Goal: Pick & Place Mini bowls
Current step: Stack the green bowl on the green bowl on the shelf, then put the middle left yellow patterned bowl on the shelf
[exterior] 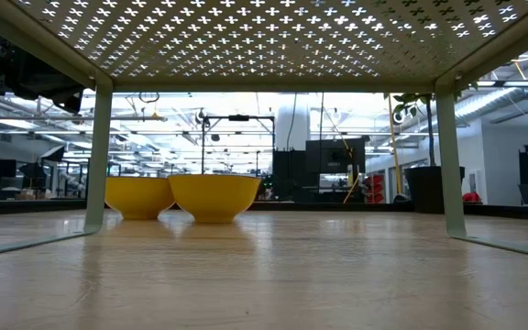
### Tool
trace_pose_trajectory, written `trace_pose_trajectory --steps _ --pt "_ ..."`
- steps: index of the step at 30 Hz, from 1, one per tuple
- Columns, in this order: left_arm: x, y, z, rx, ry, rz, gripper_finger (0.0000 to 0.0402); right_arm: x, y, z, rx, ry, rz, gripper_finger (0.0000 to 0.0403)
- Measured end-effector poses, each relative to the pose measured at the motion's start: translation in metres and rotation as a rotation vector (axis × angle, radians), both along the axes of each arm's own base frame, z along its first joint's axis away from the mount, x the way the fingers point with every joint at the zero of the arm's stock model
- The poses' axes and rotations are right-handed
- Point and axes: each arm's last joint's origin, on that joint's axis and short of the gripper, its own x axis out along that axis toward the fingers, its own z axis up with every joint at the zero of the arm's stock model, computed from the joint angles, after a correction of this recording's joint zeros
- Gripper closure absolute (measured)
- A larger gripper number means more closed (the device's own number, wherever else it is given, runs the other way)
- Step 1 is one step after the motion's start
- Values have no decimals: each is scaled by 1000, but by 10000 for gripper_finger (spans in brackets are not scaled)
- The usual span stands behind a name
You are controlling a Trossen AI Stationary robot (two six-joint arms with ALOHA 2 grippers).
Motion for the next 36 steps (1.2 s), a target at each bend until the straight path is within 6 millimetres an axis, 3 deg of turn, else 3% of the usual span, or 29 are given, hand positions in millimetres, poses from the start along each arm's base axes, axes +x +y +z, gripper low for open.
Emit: trace_pose_trajectory --steps 10,17,27,36 --pt "0 0 0 0 0 0 364 -4 -4 -10 -20 119 -57 403" --pt "0 0 0 0 0 0 364 -1 -4 -8 -2 93 -60 403" --pt "0 0 0 0 0 0 364 5 -6 11 89 -40 -29 403" --pt "0 0 0 0 0 0 364 -9 -15 40 98 -139 13 403"
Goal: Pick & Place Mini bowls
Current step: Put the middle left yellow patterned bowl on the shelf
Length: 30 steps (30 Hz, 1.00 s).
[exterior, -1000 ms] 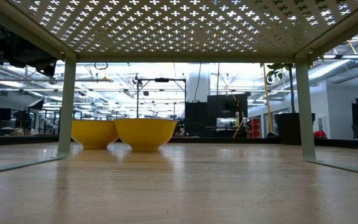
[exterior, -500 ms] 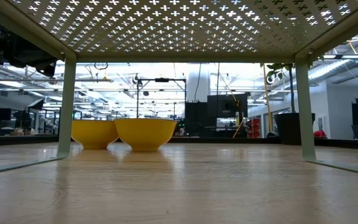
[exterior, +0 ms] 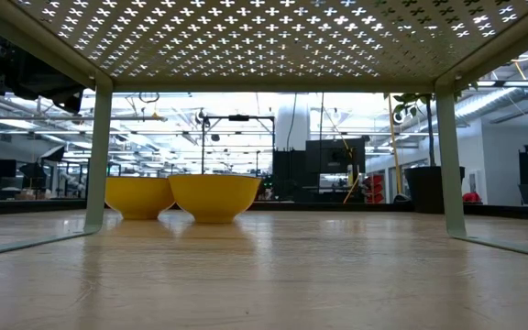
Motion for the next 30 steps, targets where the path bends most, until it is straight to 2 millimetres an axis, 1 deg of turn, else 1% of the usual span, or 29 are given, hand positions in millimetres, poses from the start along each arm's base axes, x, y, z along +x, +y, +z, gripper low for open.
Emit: trace_pose_trajectory --steps 8,13,16,22,26,30 --pt "0 0 0 0 0 -1 364 -19 -15 30 -80 -133 -38 403" --pt "0 0 0 0 0 0 364 -32 -25 42 -146 -158 -62 403" --pt "0 0 0 0 0 0 364 -39 -31 44 -205 -149 -80 403" --pt "0 0 0 0 0 -1 364 -51 -42 40 -359 -79 -130 403" --pt "0 0 0 0 0 -1 364 -56 -48 35 -475 -31 -167 403" --pt "0 0 0 0 0 0 364 -60 -51 34 -530 -14 -182 403"
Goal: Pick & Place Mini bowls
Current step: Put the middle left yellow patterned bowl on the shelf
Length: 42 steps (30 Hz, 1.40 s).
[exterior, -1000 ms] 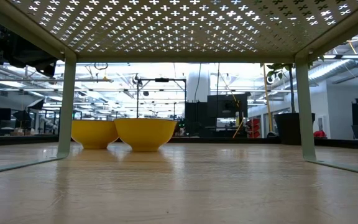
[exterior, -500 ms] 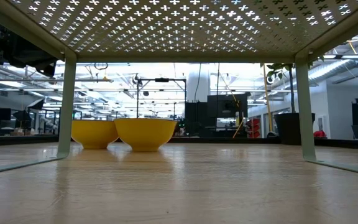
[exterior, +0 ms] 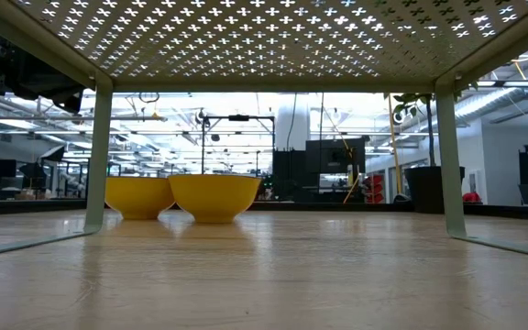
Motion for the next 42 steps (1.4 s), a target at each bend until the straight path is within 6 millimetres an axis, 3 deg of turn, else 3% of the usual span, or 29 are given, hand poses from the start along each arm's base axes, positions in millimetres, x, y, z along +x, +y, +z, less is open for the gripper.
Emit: trace_pose_trajectory --steps 11,17,22,29,36,42 --pt "0 0 0 0 0 0 364 -3 -2 7 18 -80 46 403" --pt "0 0 0 0 0 0 364 -17 -10 -11 107 -164 153 403" --pt "0 0 0 0 0 -1 364 -47 -37 -33 150 -283 116 403" --pt "0 0 0 0 0 0 364 -87 -83 -79 169 -552 54 403" --pt "0 0 0 0 0 0 364 -114 -126 -132 87 -746 -101 403" --pt "0 0 0 0 0 0 364 -132 -151 -151 12 -838 -186 403"
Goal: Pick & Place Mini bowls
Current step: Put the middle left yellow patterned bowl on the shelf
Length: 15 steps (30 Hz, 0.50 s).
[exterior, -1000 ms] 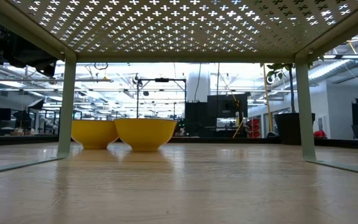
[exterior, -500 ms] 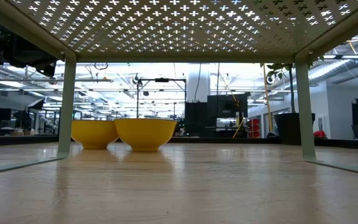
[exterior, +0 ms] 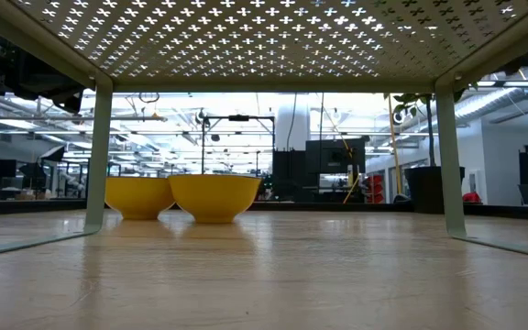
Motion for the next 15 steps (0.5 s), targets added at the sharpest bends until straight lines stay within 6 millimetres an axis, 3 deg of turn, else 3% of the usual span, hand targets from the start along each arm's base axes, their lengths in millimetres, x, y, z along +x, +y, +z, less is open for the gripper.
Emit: trace_pose_trajectory --steps 5,15 --pt "0 0 0 0 0 0 364 -7 -8 -10 -44 -9 75 403" --pt "0 0 0 0 0 0 364 -14 -13 -35 -193 50 46 403"
